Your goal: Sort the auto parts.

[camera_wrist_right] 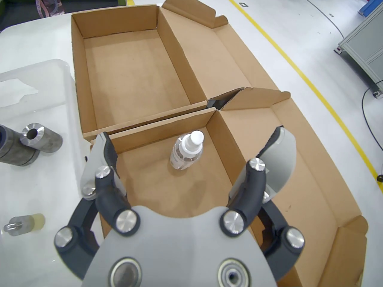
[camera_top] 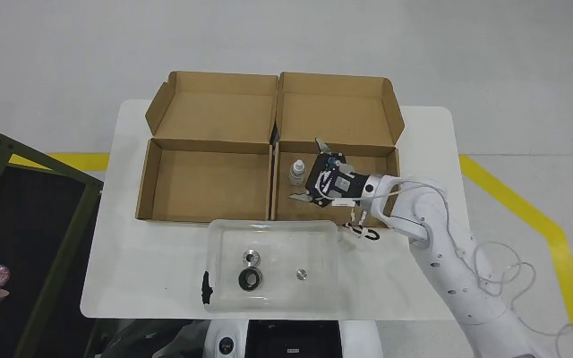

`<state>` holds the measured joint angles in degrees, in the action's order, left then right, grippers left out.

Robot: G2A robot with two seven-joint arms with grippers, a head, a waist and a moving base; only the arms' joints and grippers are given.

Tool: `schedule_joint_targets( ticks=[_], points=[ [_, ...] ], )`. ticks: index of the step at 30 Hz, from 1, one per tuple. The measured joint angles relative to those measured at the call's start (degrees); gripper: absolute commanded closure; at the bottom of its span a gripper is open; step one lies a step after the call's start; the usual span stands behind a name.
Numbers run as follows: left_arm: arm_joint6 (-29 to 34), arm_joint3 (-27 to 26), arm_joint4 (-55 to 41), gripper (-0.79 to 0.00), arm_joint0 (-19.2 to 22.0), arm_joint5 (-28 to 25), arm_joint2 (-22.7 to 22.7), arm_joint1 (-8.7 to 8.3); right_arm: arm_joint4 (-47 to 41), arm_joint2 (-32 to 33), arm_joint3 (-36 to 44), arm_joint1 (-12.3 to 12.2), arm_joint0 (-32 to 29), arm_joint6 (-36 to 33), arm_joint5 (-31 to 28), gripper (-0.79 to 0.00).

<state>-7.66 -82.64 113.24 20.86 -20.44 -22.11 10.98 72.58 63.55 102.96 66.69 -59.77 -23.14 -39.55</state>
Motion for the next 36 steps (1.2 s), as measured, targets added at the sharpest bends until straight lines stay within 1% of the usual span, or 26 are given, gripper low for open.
schedule_joint_targets(
  ticks=[7, 10, 17, 20, 26, 32, 36],
  points=[
    [0.0, 0.0, 0.0, -0.785, 0.0, 0.0, 0.0, 0.0, -0.9, 2.1, 10.1, -1.2, -6.4, -4.1, -2.9, -0.785],
    [0.0, 0.0, 0.0, -0.785, 0.0, 0.0, 0.0, 0.0, -1.8, 2.2, 13.7, -1.5, -9.0, -5.4, -2.9, -0.785],
    [0.0, 0.0, 0.0, -0.785, 0.0, 0.0, 0.0, 0.0, -1.0, 1.0, 20.9, -2.1, -13.1, -11.8, -2.9, -0.785],
    [0.0, 0.0, 0.0, -0.785, 0.0, 0.0, 0.0, 0.0, -0.8, -0.1, 22.0, -2.3, -14.4, -14.9, -3.1, -0.785],
    [0.0, 0.0, 0.0, -0.785, 0.0, 0.0, 0.0, 0.0, -1.1, -2.5, 21.8, -2.7, -16.0, -20.7, -4.0, -0.785],
    [0.0, 0.0, 0.0, -0.785, 0.0, 0.0, 0.0, 0.0, 0.6, -5.3, 22.4, -3.0, -16.0, -27.3, -6.2, -0.785],
    [0.0, 0.0, 0.0, -0.785, 0.0, 0.0, 0.0, 0.0, 0.7, -7.3, 22.3, -3.1, -15.2, -30.8, -6.5, -0.785]
  ],
)
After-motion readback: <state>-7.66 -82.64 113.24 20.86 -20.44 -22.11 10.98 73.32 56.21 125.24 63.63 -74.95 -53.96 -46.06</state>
